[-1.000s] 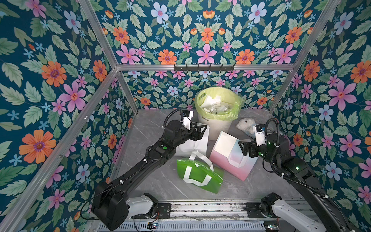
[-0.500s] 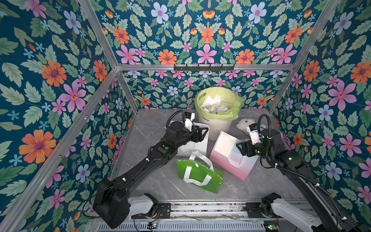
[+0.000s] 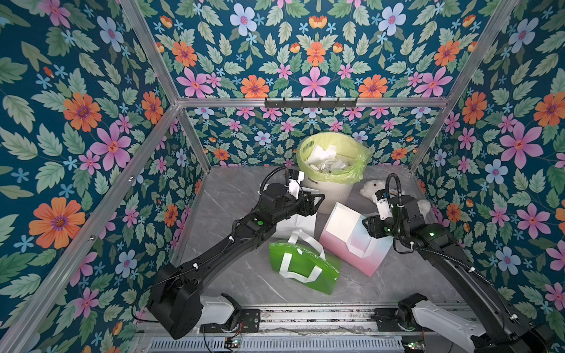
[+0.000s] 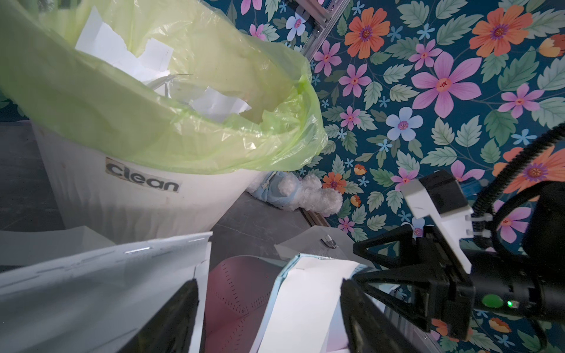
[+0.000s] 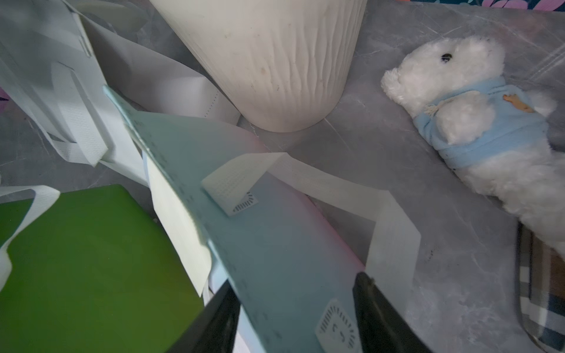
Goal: Shred takeout receipts and throw away
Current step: Pick up the takeout bag at the center of the board.
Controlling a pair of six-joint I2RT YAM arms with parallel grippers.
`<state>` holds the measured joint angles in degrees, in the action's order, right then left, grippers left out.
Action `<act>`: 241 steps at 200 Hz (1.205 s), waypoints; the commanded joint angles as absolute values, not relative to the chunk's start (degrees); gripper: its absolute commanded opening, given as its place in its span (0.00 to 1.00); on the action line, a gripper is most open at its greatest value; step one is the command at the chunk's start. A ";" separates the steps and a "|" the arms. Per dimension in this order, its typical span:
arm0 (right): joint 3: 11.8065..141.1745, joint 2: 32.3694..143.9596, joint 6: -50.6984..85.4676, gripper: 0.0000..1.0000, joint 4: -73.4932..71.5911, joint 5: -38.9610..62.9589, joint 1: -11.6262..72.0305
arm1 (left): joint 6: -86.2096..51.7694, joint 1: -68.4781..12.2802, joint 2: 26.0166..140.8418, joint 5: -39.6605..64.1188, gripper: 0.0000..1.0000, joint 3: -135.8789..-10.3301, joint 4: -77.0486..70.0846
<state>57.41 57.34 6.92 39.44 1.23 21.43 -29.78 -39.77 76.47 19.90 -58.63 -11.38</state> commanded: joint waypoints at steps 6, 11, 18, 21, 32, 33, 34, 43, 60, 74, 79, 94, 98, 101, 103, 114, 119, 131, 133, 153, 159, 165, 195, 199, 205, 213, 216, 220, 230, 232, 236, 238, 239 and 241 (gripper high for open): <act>56.70 57.91 7.02 0.56 39.07 -0.67 21.45 | -29.88 -39.98 76.72 20.74 0.75 -59.22 -13.83; 56.66 58.13 7.09 0.53 38.95 -0.79 21.45 | -29.86 -39.99 76.74 20.81 0.75 -59.17 -13.96; 56.52 58.31 7.20 0.51 38.69 -0.75 21.45 | -29.94 -40.06 76.90 20.96 0.75 -59.30 -14.05; 56.49 58.35 7.39 0.50 38.49 -0.71 21.43 | -29.97 -40.08 76.98 21.04 0.75 -59.32 -14.09; 56.11 58.36 7.80 0.49 37.72 0.10 21.45 | -30.33 -40.11 77.10 21.26 0.75 -59.31 -14.41; 56.09 58.36 7.81 0.49 37.63 0.18 21.45 | -30.37 -40.14 77.09 21.27 0.75 -59.36 -14.41; 56.08 58.36 7.82 0.49 37.53 0.22 21.45 | -30.39 -40.15 77.13 21.27 0.75 -59.39 -14.41; 55.63 58.23 8.08 0.48 37.00 0.73 21.45 | -30.50 -40.31 77.32 21.35 0.75 -59.41 -14.57; 55.37 58.27 8.09 0.45 36.96 0.62 21.45 | -30.72 -40.47 77.41 21.50 0.75 -59.41 -14.66; 55.28 58.27 8.09 0.41 37.43 0.03 21.45 | -30.68 -40.60 77.32 21.49 0.75 -59.28 -14.72; 55.23 58.12 8.06 0.40 37.53 -0.09 21.45 | -30.74 -40.68 77.38 21.50 0.75 -59.31 -14.83; 54.56 57.34 8.17 0.39 37.39 -1.08 21.45 | -30.94 -40.83 77.49 21.45 0.75 -59.22 -15.07; 54.39 57.10 8.22 0.39 37.32 -1.22 21.45 | -31.10 -40.86 77.60 21.45 0.76 -59.17 -15.18; 54.26 56.94 8.26 0.38 37.22 -1.37 21.49 | -31.20 -40.86 77.63 21.45 0.76 -59.23 -15.32; 54.24 56.84 8.26 0.38 37.19 -1.40 21.46 | -31.35 -40.91 77.68 21.47 0.76 -59.24 -15.37; 54.00 56.31 8.60 0.36 37.01 -1.66 21.45 | -31.68 -41.02 78.03 21.62 0.75 -59.30 -15.85; 53.92 56.13 8.82 0.35 37.01 -1.74 21.45 | -31.80 -41.04 78.10 21.75 0.75 -59.34 -15.93; 53.88 55.82 9.05 0.31 37.01 -1.63 21.45 | -32.03 -41.09 78.39 21.87 0.75 -59.58 -16.13; 53.88 55.81 9.12 0.31 37.00 -1.59 21.45 | -32.00 -41.12 78.42 21.88 0.75 -59.56 -16.16; 53.70 55.36 9.45 0.23 37.23 -1.41 21.45 | -32.16 -41.31 78.83 21.97 0.76 -59.93 -16.30; 53.61 55.28 9.64 0.21 37.20 -1.41 21.45 | -32.17 -41.48 79.04 21.97 0.75 -60.07 -16.34; 53.52 55.05 9.75 0.19 37.20 -1.33 21.45 | -32.17 -41.57 79.11 21.97 0.76 -60.18 -16.35; 52.47 53.41 10.62 0.14 35.93 -0.79 21.42 | -32.24 -41.88 79.76 22.16 0.75 -60.35 -16.52; 52.33 53.21 10.71 0.13 35.89 -0.79 21.44 | -32.25 -41.88 79.80 22.22 0.75 -60.44 -16.57; 52.30 52.96 10.80 0.11 35.84 -0.87 21.45 | -32.26 -41.94 79.92 22.24 0.75 -60.51 -16.61; 52.30 52.70 10.97 0.08 35.86 -0.96 21.45 | -32.26 -41.96 80.06 22.32 0.75 -60.60 -16.61; 52.32 52.61 10.98 0.06 35.86 -0.97 21.45 | -32.21 -42.04 80.14 22.35 0.75 -60.64 -16.61; 52.31 52.50 10.99 0.05 35.88 -0.88 21.47 | -32.25 -42.08 80.16 22.34 0.75 -60.68 -16.69; 52.32 52.15 11.13 0.02 35.91 -0.96 21.45 | -32.43 -42.16 80.41 22.37 0.76 -60.78 -16.76; 52.32 52.08 11.15 0.01 35.94 -0.97 21.45 | -32.50 -42.20 80.44 22.40 0.75 -60.81 -16.78; 52.37 51.91 11.26 0.00 35.93 -1.03 21.45 | -32.56 -42.24 80.48 22.41 0.75 -60.87 -16.84; 52.34 51.83 11.32 0.00 35.86 -1.07 21.45 | -32.60 -42.24 80.50 22.41 0.75 -60.90 -16.87; 52.32 51.80 11.33 0.00 35.81 -1.11 21.45 | -32.60 -42.26 80.50 22.41 0.75 -60.90 -16.91; 52.32 51.75 11.40 0.00 35.83 -1.18 21.45 | -32.65 -42.29 80.53 22.41 0.75 -60.91 -16.95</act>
